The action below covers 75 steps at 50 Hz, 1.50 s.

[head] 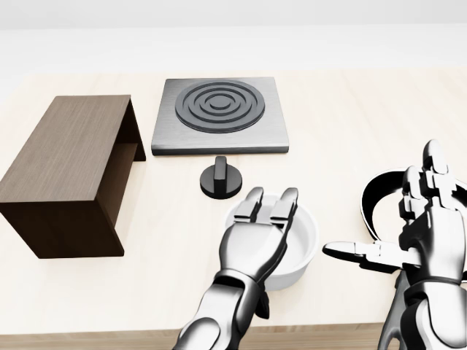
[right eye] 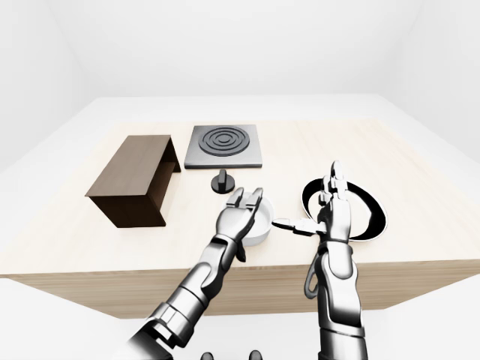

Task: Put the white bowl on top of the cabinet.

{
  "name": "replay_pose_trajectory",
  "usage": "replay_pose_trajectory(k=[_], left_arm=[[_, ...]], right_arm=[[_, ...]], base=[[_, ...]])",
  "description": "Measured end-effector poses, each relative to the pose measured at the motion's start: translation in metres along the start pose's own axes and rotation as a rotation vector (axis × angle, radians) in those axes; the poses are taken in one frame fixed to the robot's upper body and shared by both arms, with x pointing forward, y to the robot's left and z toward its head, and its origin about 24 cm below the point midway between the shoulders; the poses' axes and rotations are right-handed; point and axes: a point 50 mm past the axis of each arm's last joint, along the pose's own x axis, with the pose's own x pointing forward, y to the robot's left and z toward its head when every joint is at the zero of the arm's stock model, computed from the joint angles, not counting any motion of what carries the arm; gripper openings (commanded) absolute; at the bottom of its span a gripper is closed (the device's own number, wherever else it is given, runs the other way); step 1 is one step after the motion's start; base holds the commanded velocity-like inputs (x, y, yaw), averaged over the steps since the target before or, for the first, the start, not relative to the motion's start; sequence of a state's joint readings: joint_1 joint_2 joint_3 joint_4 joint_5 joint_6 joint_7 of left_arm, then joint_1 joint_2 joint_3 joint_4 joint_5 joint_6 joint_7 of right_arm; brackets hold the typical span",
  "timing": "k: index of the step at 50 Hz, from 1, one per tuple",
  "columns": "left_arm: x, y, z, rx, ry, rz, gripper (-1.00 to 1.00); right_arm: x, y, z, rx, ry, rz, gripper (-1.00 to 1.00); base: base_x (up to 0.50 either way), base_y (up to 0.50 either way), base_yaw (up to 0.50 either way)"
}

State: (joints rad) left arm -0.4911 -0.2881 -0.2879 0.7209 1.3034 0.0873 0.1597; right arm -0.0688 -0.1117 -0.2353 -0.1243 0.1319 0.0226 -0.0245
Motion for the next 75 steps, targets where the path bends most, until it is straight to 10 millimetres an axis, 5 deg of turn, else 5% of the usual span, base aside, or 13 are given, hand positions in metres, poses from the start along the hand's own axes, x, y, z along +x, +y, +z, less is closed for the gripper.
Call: replay_pose_trajectory(k=[19, 20, 22, 56, 75], left_arm=[[0.005, -0.002, 0.000, 0.077, -0.010, -0.061, 1.00], [0.005, -0.002, 0.000, 0.079, -0.010, -0.062, -0.69], [0.005, -0.002, 0.000, 0.083, -0.010, -0.063, -1.00], [0.006, -0.008, -0.008, 0.110, 0.009, -0.120, -1.00], [0.008, 0.028, -0.019, 0.224, 0.030, -0.086, -1.00]], right_arm=[[-0.002, 0.000, 0.001, 0.003, -0.005, 0.000, 1.00], [-0.002, 0.000, 0.001, 0.003, -0.005, 0.001, 1.00], [-0.002, 0.000, 0.001, 0.003, -0.005, 0.001, 1.00], [-0.003, 0.000, 0.003, 0.012, -0.020, 0.007, 1.00], [-0.004, 0.001, 0.003, 0.008, -0.024, 0.010, 1.00]], base=[[0.00, 0.00, 0.00], [0.00, 0.00, 0.00], [0.00, 0.00, 0.00], [0.00, 0.00, 0.00], [0.00, 0.00, 0.00]])
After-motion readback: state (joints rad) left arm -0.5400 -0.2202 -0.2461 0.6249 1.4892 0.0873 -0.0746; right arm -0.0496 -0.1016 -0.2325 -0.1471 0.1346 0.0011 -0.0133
